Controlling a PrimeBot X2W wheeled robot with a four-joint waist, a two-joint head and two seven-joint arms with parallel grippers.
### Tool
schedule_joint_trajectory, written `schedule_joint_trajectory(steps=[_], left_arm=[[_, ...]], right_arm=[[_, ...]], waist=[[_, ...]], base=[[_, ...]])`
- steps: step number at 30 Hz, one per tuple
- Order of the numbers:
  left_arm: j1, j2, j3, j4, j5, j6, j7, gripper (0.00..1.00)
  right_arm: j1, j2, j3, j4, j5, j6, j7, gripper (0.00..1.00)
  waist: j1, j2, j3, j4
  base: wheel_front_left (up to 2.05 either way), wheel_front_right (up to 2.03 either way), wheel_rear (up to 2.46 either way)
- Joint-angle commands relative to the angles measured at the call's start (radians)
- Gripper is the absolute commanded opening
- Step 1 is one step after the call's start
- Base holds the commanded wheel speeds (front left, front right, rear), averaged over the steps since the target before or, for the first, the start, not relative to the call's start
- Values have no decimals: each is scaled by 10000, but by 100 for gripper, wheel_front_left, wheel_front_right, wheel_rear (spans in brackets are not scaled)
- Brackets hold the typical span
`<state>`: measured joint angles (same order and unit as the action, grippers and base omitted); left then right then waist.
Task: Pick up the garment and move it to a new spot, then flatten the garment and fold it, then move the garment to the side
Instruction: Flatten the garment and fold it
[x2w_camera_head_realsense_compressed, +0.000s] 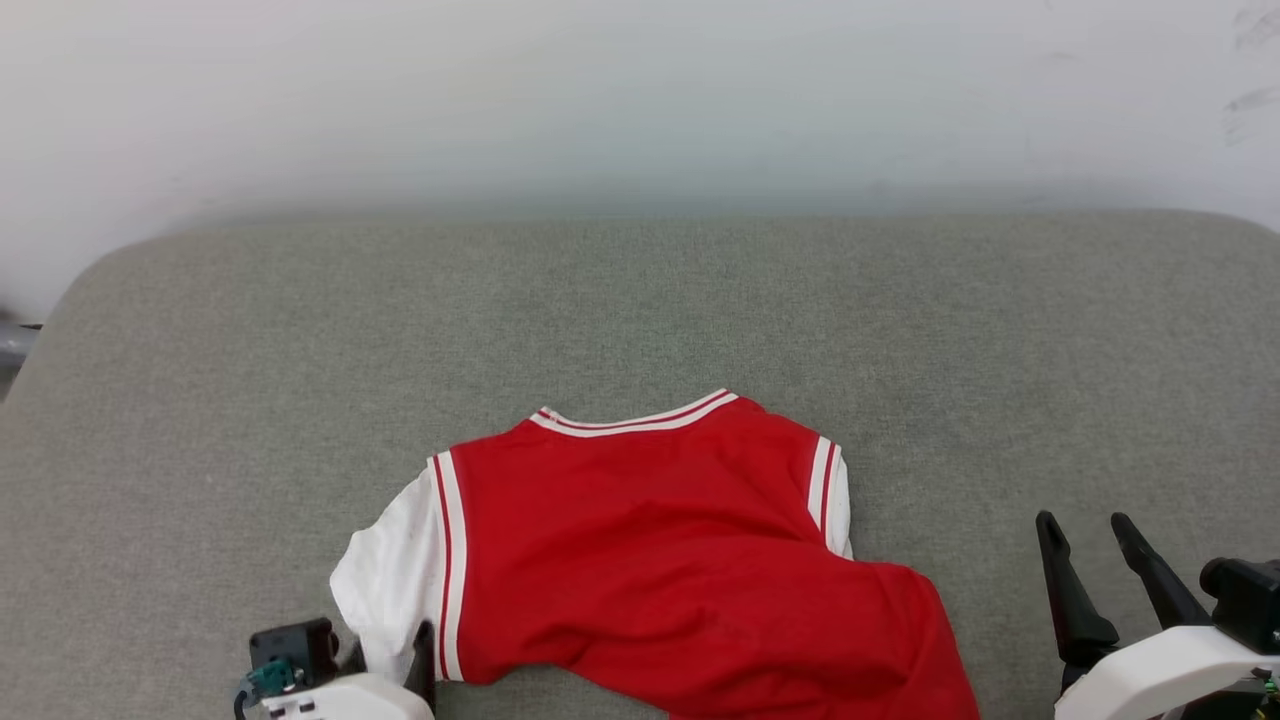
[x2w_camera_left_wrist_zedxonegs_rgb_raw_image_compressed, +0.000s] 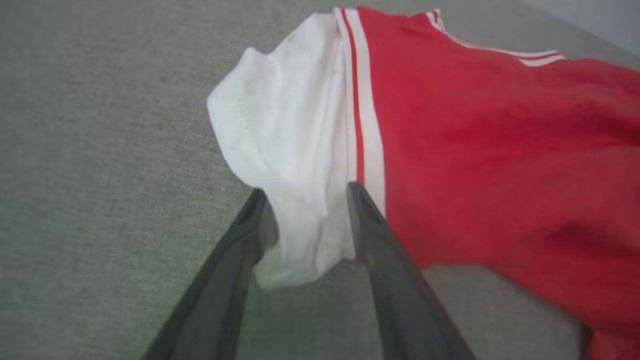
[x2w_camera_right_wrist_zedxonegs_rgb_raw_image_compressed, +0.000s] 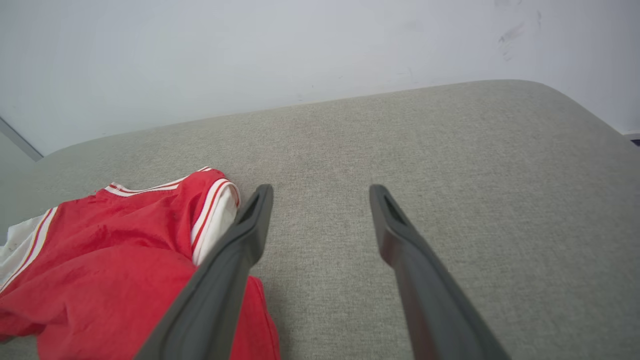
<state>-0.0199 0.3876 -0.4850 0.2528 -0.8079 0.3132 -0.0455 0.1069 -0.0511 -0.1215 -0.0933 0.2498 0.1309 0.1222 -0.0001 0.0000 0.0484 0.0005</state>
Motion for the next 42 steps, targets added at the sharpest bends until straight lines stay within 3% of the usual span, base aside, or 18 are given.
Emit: schedule_joint_trajectory(steps=[1,7,14,22,26,32,37,42], left_arm=[[-295,67,20,-45,327,-82,-507,100],[-710,117,200,-239,1281,-319,-2008,100],[-715,-46,648,-1043,2300,-464,-2207,100],[-645,-291,1028,-1603,2955,-628,-2211,100],[-925,-631,1199,-1931,3400,-830,-2205,100],[-1163,-1048,1324,-1945,3664,-1065,-2206,100],[-1353,-1383,1555,-1819,3827,-1349,-2207,100],[-1300,-1658,1849,-1666,4030,-1559,-2207,100]], right_arm=[[54,11,-54,-34,31,-3,50,100],[214,10,-309,162,326,-3,462,100],[193,-9,-634,836,792,-3,1950,100],[-671,-927,-158,1157,1257,-3,3860,100],[-1981,-1695,1029,1722,1665,-3,4760,100],[-3179,-2471,2407,2679,2159,-3,5211,100],[-3685,-2787,3332,3620,2605,-5,5628,100],[-3473,-2676,4069,4352,3238,-2,6143,100]], waist=[[1,0,-150,1],[1,0,-435,51],[1,0,-470,368],[1,0,-128,1015],[1,0,352,1609],[1,0,946,2090],[1,0,1387,2317],[1,0,1555,2335]], base=[[0,0,0],[0,0,0],[0,0,0],[0,0,0],[0,0,0],[0,0,0],[0,0,0],[0,0,0]])
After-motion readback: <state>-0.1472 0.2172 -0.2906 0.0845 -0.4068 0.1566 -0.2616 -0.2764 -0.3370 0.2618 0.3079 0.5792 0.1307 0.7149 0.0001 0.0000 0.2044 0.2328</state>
